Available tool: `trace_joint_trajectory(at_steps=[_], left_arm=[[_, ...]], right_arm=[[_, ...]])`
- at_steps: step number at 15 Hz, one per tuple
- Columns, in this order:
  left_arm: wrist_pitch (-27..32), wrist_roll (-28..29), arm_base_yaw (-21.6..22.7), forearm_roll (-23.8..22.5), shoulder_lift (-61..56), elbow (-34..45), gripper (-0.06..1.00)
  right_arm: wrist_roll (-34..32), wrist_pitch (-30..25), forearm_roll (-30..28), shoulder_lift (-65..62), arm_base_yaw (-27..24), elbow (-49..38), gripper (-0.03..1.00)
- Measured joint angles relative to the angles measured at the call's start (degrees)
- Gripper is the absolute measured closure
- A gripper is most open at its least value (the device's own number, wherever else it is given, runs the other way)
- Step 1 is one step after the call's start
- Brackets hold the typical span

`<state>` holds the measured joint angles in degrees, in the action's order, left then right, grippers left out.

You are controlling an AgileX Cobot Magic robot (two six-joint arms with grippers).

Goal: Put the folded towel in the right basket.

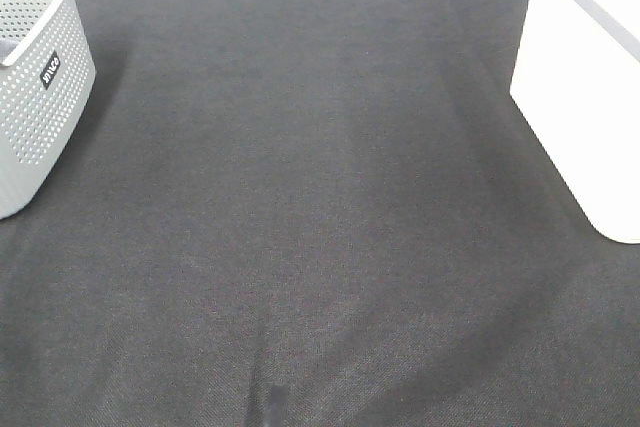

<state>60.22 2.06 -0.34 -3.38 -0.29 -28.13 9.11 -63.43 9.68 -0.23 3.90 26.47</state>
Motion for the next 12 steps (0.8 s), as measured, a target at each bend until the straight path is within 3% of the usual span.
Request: trace_joint_trajectory(at_steps=[5, 9, 12], left_arm=[[0.00, 0.00, 0.00, 0.00, 0.00, 0.00, -0.04], [0.00, 0.00, 0.00, 0.00, 0.00, 0.00, -0.04], [0.00, 0.00, 0.00, 0.00, 0.00, 0.00, -0.04]], right_arm=[[0.00, 0.00, 0.00, 0.00, 0.00, 0.00, 0.01], [0.00, 0.00, 0.17, 0.00, -4.87, 0.00, 0.01], [0.00, 0.00, 0.17, 0.00, -4.87, 0.00, 0.01]])
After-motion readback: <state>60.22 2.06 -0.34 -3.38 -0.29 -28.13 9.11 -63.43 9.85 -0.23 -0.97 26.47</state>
